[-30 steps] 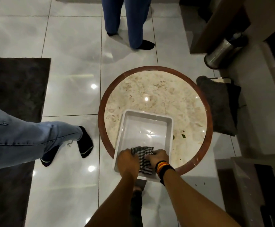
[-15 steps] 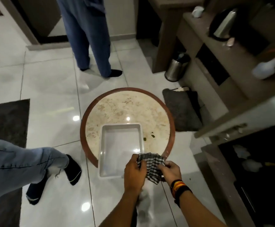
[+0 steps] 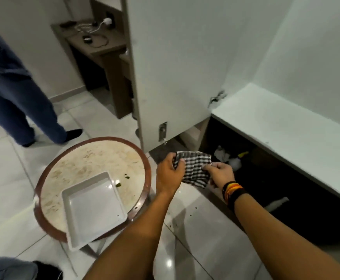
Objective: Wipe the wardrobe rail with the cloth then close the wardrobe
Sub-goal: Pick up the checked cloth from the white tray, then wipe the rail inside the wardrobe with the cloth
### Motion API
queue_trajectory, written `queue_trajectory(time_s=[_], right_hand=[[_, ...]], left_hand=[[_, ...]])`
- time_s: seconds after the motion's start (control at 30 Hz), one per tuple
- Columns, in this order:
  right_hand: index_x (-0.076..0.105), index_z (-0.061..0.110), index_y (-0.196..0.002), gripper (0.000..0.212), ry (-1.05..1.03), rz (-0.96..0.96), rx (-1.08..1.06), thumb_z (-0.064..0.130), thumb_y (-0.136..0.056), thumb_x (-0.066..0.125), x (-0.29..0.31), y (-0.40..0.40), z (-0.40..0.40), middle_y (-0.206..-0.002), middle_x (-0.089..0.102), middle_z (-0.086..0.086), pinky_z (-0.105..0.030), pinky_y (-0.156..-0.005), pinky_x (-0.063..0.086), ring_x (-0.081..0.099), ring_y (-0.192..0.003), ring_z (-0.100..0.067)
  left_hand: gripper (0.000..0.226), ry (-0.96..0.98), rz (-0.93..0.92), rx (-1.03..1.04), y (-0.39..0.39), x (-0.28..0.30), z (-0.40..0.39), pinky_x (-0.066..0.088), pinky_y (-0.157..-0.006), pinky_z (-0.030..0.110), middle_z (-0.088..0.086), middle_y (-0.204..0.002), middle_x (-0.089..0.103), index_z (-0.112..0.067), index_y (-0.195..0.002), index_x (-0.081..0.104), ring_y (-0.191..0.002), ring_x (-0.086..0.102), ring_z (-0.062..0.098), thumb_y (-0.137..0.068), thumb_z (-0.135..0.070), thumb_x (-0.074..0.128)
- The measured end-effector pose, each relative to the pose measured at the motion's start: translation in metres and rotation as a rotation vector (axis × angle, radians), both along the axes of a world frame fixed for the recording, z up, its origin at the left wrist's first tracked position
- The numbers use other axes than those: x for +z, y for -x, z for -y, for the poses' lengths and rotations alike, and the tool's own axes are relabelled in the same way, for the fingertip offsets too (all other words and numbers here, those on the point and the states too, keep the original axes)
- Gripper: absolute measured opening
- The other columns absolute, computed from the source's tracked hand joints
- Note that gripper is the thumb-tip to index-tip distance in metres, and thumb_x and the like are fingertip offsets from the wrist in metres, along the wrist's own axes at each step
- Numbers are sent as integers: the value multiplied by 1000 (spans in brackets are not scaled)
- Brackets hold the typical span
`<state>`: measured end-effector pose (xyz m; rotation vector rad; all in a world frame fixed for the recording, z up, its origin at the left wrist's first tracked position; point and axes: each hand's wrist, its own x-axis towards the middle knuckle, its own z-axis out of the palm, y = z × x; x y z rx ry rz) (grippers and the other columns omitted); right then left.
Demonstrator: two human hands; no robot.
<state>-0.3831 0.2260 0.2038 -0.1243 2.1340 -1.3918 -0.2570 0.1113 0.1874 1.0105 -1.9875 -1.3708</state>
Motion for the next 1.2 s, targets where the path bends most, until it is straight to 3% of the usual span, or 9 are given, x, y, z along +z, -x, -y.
queue_trajectory(time_s=[0.17, 0.33, 0.47, 0.73, 0.8, 0.93, 1.0, 1.07, 1.2], right_hand=[[70, 14, -75, 11, 187, -50, -167, 20, -80, 77, 101, 48, -33, -55, 66, -1, -20, -35, 36, 50, -31, -12], [71, 6, -86, 16, 358, -199, -266, 20, -81, 78, 221, 99, -60, -72, 71, -4, -24, -39, 40, 51, -35, -13], [69, 4, -93, 17, 462, -344, -340, 17, -85, 75, 324, 140, -73, -74, 67, -7, -22, -36, 39, 48, -34, -11], [62, 6, -94, 5, 786, -673, -502, 1, -92, 62, 522, 203, -78, -79, 71, -14, -34, -49, 60, 73, -58, -24], [64, 4, -99, 9, 824, -834, -547, 1, -92, 60, 572, 214, -80, -83, 72, -15, -32, -50, 60, 72, -61, -23], [67, 17, -90, 15, 776, -1188, -661, 2, -87, 63, 647, 235, -93, -85, 72, -12, -31, -51, 57, 70, -67, -22], [68, 22, -89, 13, 674, -1341, -752, 11, -83, 67, 679, 247, -109, -93, 75, -11, -44, -69, 62, 73, -85, -29], [69, 22, -94, 15, 587, -1454, -833, 19, -79, 67, 710, 254, -128, -98, 76, -9, -52, -84, 60, 73, -94, -30], [71, 24, -99, 23, 381, -1669, -1068, 27, -76, 66, 762, 266, -171, -98, 77, 0, -41, -89, 59, 72, -94, -20]], left_hand=[[24, 74, -159, -61, 75, 83, -3, 61, -80, 31, 1, -101, 75, -15, -109, 69, -92, 72, 15, -92, -32, 64], [9, 198, -361, -156, 157, 199, -4, 48, -61, 4, -16, -76, 69, -27, -88, 68, -70, 66, -8, -89, -35, 66], [14, 277, -514, -260, 218, 304, -9, 55, -62, 18, -12, -77, 71, -22, -88, 69, -73, 69, 1, -91, -35, 66], [4, 386, -844, -518, 318, 486, -5, 62, -67, 37, -13, -78, 75, -28, -83, 71, -75, 72, 3, -87, -28, 73], [4, 437, -909, -591, 338, 531, -10, 59, -65, 31, -15, -78, 75, -29, -83, 71, -77, 72, 2, -86, -28, 74], [11, 636, -988, -643, 363, 598, -28, 51, -58, 15, -21, -79, 73, -32, -90, 73, -79, 70, -5, -86, -42, 72], [17, 740, -1014, -645, 374, 626, -36, 56, -63, 19, -19, -85, 75, -31, -98, 73, -80, 70, -4, -89, -45, 67], [25, 864, -1034, -597, 388, 652, -42, 60, -73, 27, -15, -100, 75, -29, -110, 72, -89, 70, 0, -92, -43, 61], [49, 1141, -992, -489, 418, 695, -49, 51, -105, 37, 0, -140, 63, -21, -142, 55, -126, 61, 17, -97, -39, 52]])
